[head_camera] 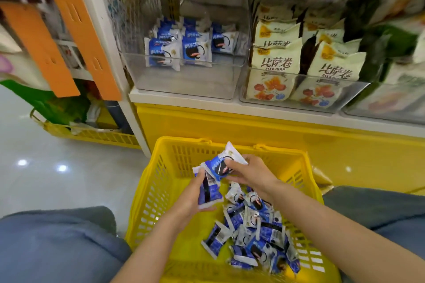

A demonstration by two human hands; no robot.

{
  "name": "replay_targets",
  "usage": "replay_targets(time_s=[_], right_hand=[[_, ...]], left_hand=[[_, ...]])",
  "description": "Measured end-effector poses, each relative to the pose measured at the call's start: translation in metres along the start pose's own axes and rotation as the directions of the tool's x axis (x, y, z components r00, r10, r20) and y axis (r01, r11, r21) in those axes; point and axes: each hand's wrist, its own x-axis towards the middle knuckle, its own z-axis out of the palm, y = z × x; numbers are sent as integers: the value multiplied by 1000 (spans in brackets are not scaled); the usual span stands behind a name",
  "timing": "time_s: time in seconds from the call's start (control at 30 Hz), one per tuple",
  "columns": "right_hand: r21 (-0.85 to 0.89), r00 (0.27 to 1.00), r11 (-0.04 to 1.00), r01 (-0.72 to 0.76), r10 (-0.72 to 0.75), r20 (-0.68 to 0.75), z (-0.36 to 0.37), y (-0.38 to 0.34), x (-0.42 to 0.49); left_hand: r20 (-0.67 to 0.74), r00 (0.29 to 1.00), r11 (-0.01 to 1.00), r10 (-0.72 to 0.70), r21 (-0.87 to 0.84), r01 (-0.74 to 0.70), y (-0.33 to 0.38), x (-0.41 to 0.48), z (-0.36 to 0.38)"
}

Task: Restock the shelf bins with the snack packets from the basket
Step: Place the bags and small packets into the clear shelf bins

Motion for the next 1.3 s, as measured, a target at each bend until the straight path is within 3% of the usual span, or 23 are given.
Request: replay_targets(time_s=[0.1,0.2,0.37,0.6,0.77,0.9,1.03,1.1,1.17,1.3], right_hand=[[33,998,999,15,-17,53,4,-18,-18],[-190,992,979,68,-47,117,-2,-33,-37],[-556,961,794,243,-122,246,-9,-50,-62],[-634,893,632,446,-264,365,18,-71,-72],[-701,805,432,567,-469,362,37,-105,-64],[-782,772,310,541,-551,316,38,-153,-55],[-768,731,382,514,-664,159,39,-210,-37],[-802,696,359,477,-711,96,43,-231,-19],[-865,674,303,400,-737,54,49,-247,2],[-973,703,194,125,-709,-51,51,-271,48]], left_hand=[[-29,992,987,120,-103,-123,10,-10,4],[-84,960,963,267,-6,-268,22,-19,-1],[-40,889,874,457,206,-440,43,-33,-12],[-47,755,690,654,446,-570,81,-57,-35],[-3,676,602,737,457,-654,121,-70,-50],[-33,653,612,756,388,-689,153,-66,-58],[-96,628,625,772,289,-725,176,-53,-66],[-128,611,621,781,260,-739,182,-45,-68],[-154,603,622,783,237,-747,189,-39,-69],[-205,607,636,768,135,-760,200,-27,-74]])
